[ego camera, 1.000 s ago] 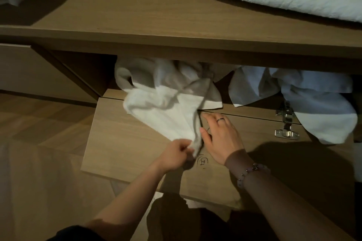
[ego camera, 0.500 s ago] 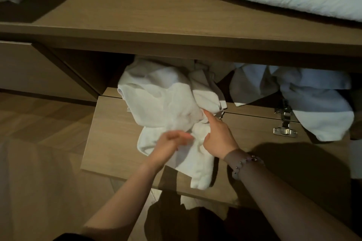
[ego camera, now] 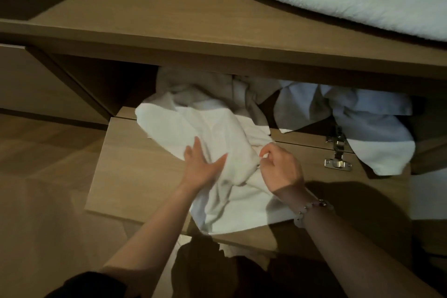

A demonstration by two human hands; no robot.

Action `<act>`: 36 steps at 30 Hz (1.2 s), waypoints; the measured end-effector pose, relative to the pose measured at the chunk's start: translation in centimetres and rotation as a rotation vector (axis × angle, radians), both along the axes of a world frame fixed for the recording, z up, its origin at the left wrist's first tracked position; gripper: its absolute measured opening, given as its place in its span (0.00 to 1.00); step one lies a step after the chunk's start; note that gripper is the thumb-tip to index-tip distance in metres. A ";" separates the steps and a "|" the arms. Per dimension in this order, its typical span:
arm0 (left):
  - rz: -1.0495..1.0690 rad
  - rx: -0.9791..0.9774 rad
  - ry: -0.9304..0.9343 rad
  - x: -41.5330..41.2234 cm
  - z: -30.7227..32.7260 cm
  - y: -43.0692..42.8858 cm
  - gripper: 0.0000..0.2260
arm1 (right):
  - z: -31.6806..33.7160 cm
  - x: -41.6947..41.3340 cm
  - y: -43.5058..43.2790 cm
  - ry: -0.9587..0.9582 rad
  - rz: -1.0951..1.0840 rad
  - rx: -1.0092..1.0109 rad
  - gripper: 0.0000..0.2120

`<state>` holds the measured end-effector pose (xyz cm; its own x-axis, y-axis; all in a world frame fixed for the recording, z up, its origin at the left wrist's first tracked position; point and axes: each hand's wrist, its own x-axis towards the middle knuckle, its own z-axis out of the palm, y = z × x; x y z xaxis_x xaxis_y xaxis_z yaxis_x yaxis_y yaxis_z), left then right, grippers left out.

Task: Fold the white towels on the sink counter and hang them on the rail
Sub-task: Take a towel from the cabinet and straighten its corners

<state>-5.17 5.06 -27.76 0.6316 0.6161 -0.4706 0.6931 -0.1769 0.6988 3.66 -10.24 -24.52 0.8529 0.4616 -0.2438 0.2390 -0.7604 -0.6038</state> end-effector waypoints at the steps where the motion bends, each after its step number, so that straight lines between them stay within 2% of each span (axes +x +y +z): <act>1: -0.075 -0.016 -0.030 0.2 0.0 -0.9 0.45 | 0.1 0.0 0.0 0.039 -0.051 0.058 0.14; 3: -0.192 -0.027 -0.094 1.0 0.5 -2.3 0.46 | 0.2 0.0 0.4 0.130 -0.130 0.119 0.27; 5: -0.247 -0.046 -0.122 1.7 1.3 -3.1 0.45 | 0.0 -0.2 1.0 0.175 -0.141 0.075 0.39; 7: -0.289 -0.056 -0.124 1.8 1.7 -3.2 0.37 | -0.3 -0.4 1.6 0.199 -0.155 0.044 0.46; 9: -0.304 -0.125 -0.209 1.3 1.3 -3.1 0.24 | -0.8 -0.3 1.8 0.221 -0.172 0.019 0.48; 11: -0.271 -0.210 -0.262 0.6 1.1 -3.3 0.18 | -1.3 0.1 1.7 0.222 -0.177 -0.008 0.46; 18: -0.175 -0.184 -0.355 0.2 2.2 -4.1 0.15 | -0.4 -0.1 2.0 0.190 -0.238 0.125 0.27; 21: -0.173 -0.069 -0.254 -1.7 4.2 -5.1 0.13 | 1.4 -3.0 1.3 0.179 -0.271 0.156 0.22; 23: -0.174 -0.003 -0.132 -3.6 6.1 -5.8 0.14 | 3.4 -5.2 0.6 0.171 -0.252 0.081 0.20; 26: -0.157 -0.015 -0.016 -6.2 11.1 -6.6 0.18 | 8.2 -7.5 0.1 0.113 -0.189 0.025 0.15; 32: -0.016 -0.068 -0.031 -8.4 26.4 -6.4 0.15 | 23.3 -9.3 1.4 0.070 -0.098 0.009 0.12; 36: 0.036 -0.131 -0.089 -9.7 38.3 -4.8 0.14 | 35.4 -10.3 2.7 0.064 -0.065 0.093 0.16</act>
